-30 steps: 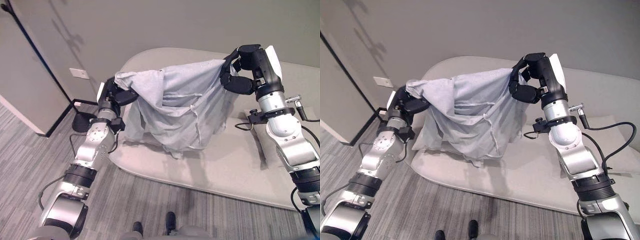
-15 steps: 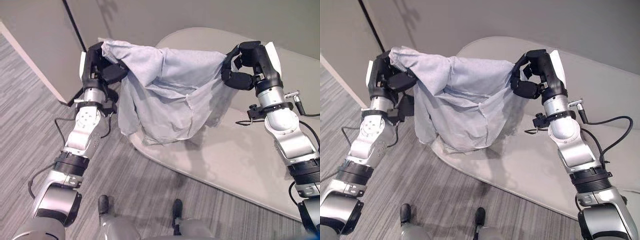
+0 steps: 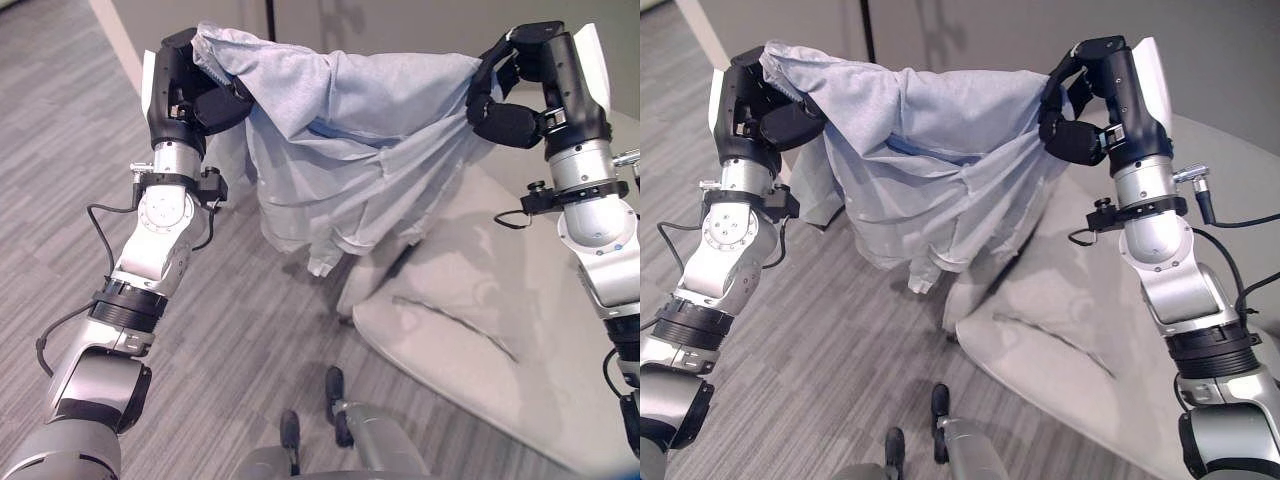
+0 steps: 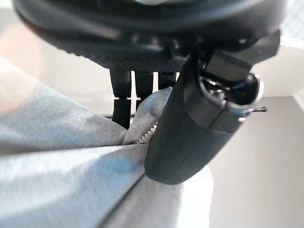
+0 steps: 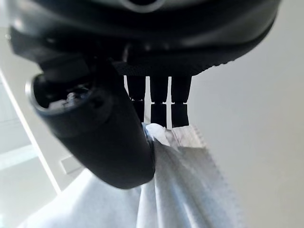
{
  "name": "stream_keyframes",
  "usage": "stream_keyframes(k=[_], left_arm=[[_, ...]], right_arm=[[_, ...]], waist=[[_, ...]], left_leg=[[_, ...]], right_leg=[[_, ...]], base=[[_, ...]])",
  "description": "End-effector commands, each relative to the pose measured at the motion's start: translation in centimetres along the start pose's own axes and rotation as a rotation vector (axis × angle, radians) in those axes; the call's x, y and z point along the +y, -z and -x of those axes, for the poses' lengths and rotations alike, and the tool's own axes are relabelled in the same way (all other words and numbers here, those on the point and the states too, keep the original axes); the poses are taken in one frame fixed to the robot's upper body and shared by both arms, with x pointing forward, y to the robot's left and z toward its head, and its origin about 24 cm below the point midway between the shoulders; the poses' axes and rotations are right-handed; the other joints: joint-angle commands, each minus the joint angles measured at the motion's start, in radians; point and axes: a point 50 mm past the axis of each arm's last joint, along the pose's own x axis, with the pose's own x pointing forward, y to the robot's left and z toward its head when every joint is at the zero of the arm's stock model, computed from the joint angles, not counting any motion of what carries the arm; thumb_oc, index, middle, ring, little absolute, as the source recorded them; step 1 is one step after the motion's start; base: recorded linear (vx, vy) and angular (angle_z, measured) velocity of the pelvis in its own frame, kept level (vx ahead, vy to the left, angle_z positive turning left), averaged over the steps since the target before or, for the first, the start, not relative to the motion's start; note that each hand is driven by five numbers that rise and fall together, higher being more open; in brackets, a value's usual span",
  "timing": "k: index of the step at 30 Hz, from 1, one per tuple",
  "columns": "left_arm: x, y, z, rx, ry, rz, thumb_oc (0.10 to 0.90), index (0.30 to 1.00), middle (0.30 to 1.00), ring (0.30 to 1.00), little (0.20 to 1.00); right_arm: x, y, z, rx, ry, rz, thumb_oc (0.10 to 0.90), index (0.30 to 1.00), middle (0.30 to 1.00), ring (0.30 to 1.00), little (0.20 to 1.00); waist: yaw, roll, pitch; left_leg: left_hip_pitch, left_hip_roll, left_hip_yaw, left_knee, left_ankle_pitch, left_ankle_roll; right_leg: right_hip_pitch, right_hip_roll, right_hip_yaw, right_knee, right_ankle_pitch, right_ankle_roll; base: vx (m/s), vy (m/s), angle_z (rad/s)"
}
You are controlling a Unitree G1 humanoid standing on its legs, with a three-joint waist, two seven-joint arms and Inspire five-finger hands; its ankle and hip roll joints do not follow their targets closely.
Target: Hang the clothes on the sofa on the clothes rack.
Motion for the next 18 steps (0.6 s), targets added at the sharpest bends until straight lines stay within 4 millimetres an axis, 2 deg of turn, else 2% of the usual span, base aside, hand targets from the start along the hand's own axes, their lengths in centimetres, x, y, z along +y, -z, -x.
stream_keyframes(k=[1, 2, 3, 4, 5, 6, 7, 9, 11, 13, 15, 16, 18], left_arm=[[0.5, -6.7, -2.1, -0.328, -0.022, 0.018, 0.4, 0.3, 0.3, 0.3, 0.3], [0.5, -6.7, -2.0, -0.327, -0.025, 0.026, 0.4, 0.3, 0.3, 0.3, 0.3], [0.5, -6.7, -2.0, -0.327, -0.024, 0.027, 0.4, 0.3, 0.3, 0.3, 0.3], [0.5, -6.7, -1.8, -0.333, -0.024, 0.034, 0.4, 0.3, 0.3, 0.3, 0.3], [0.5, -6.5, -1.5, -0.332, -0.031, 0.059, 0.4, 0.3, 0.3, 0.3, 0.3], [0.5, -6.5, -1.4, -0.331, -0.034, 0.066, 0.4, 0.3, 0.3, 0.3, 0.3], [0.4, -6.5, -1.4, -0.331, -0.033, 0.066, 0.4, 0.3, 0.3, 0.3, 0.3], [0.3, -6.4, -1.5, -0.327, -0.037, 0.057, 0.4, 0.3, 0.3, 0.3, 0.3], [0.6, -6.7, -1.5, -0.332, -0.052, 0.041, 0.4, 0.3, 0.3, 0.3, 0.3], [0.8, -7.2, -1.7, -0.353, -0.064, 0.032, 0.4, 0.3, 0.3, 0.3, 0.3], [0.8, -7.3, -1.7, -0.36, -0.067, 0.028, 0.4, 0.3, 0.3, 0.3, 0.3], [0.7, -7.7, -1.7, -0.376, -0.065, 0.033, 0.4, 0.3, 0.3, 0.3, 0.3], [0.5, -7.8, -1.4, -0.389, -0.057, 0.019, 0.4, 0.3, 0.3, 0.3, 0.3]], right_arm=[[-4.0, -2.6, -1.8, -0.142, 0.206, -0.013, 0.4, 0.3, 0.3, 0.3, 0.3], [-4.0, -2.6, -1.7, -0.147, 0.199, -0.015, 0.4, 0.3, 0.3, 0.3, 0.3], [-4.1, -2.6, -1.7, -0.147, 0.199, -0.015, 0.4, 0.3, 0.3, 0.3, 0.3], [-4.1, -2.7, -1.6, -0.152, 0.192, -0.012, 0.4, 0.3, 0.3, 0.3, 0.3], [-4.3, -2.6, -1.3, -0.148, 0.195, -0.014, 0.4, 0.3, 0.3, 0.3, 0.3], [-4.4, -2.4, -1.1, -0.141, 0.2, -0.009, 0.4, 0.3, 0.3, 0.3, 0.3], [-4.5, -2.4, -1.0, -0.14, 0.201, -0.009, 0.4, 0.3, 0.3, 0.3, 0.3], [-4.5, -2.2, -0.8, -0.131, 0.197, -0.004, 0.4, 0.3, 0.3, 0.3, 0.3], [-4.7, -2.0, -0.8, -0.123, 0.208, 0.009, 0.4, 0.3, 0.3, 0.3, 0.3], [-5.0, -2.1, -0.9, -0.129, 0.219, 0.022, 0.4, 0.3, 0.3, 0.3, 0.3], [-5.3, -2.2, -0.9, -0.13, 0.23, 0.032, 0.4, 0.3, 0.3, 0.3, 0.3], [-5.1, -2.1, -0.9, -0.129, 0.229, 0.026, 0.4, 0.3, 0.3, 0.3, 0.3], [-5.0, -2.2, -0.8, -0.133, 0.238, 0.022, 0.4, 0.3, 0.3, 0.3, 0.3]], waist=[[-0.008, -0.025, -0.125], [-0.002, -0.03, -0.113], [-0.003, -0.03, -0.107], [-0.002, -0.034, -0.094], [0.002, -0.041, -0.069], [0.0, -0.043, -0.064], [-0.001, -0.042, -0.066], [0.002, -0.044, -0.077], [0.016, -0.045, -0.091], [0.021, -0.04, -0.095], [0.018, -0.035, -0.094], [0.015, -0.006, -0.113], [0.019, 0.014, -0.133]], left_leg=[[-0.052, 0.061, 0.06, -0.01, -0.022, -0.056], [-0.057, 0.052, 0.057, 0.083, -0.048, -0.061], [-0.064, 0.053, 0.055, 0.109, -0.063, -0.061], [-0.088, 0.05, 0.051, 0.186, -0.081, -0.068], [-0.149, 0.058, 0.053, 0.327, -0.048, -0.099], [-0.188, 0.081, 0.065, 0.373, -0.037, -0.111], [-0.195, 0.083, 0.063, 0.383, -0.04, -0.112], [-0.205, 0.121, 0.082, 0.303, -0.047, -0.094], [-0.223, 0.186, 0.034, 0.12, 0.048, -0.102], [-0.25, 0.227, -0.007, 0.002, 0.095, -0.123], [-0.27, 0.238, -0.012, -0.01, 0.107, -0.135], [-0.263, 0.246, -0.019, -0.01, 0.11, -0.153], [-0.248, 0.231, -0.014, -0.01, 0.139, -0.157]], right_leg=[[0.208, -0.044, -0.047, -0.136, -0.091, 0.156], [0.236, -0.053, -0.043, -0.137, -0.098, 0.153], [0.241, -0.053, -0.045, -0.137, -0.1, 0.153], [0.261, -0.062, -0.043, -0.137, -0.105, 0.147], [0.289, -0.078, -0.041, -0.137, -0.115, 0.136], [0.301, -0.081, -0.048, -0.139, -0.123, 0.133], [0.299, -0.08, -0.05, -0.139, -0.123, 0.132], [0.312, -0.09, -0.059, -0.139, -0.141, 0.138], [0.321, -0.1, -0.054, -0.139, -0.173, 0.142], [0.345, -0.105, -0.038, -0.139, -0.212, 0.148], [0.359, -0.11, -0.034, -0.139, -0.224, 0.153], [0.377, -0.109, -0.024, -0.139, -0.233, 0.163], [0.391, -0.138, -0.026, -0.139, -0.226, 0.182]], base=[[0.25, -0.062, 0.14], [0.11, -0.034, 0.12], [0.15, -0.042, -0.02], [0.12, -0.012, -0.09], [0.17, -0.011, -0.1], [0.12, -0.007, -0.02], [0.11, 0.017, 0.02], [0.25, 0.073, 0.02], [0.35, 0.149, -0.11], [0.24, 0.115, -0.36], [0.25, 0.139, -0.5], [0.42, 0.284, -0.35], [0.39, 0.32, -0.26]])
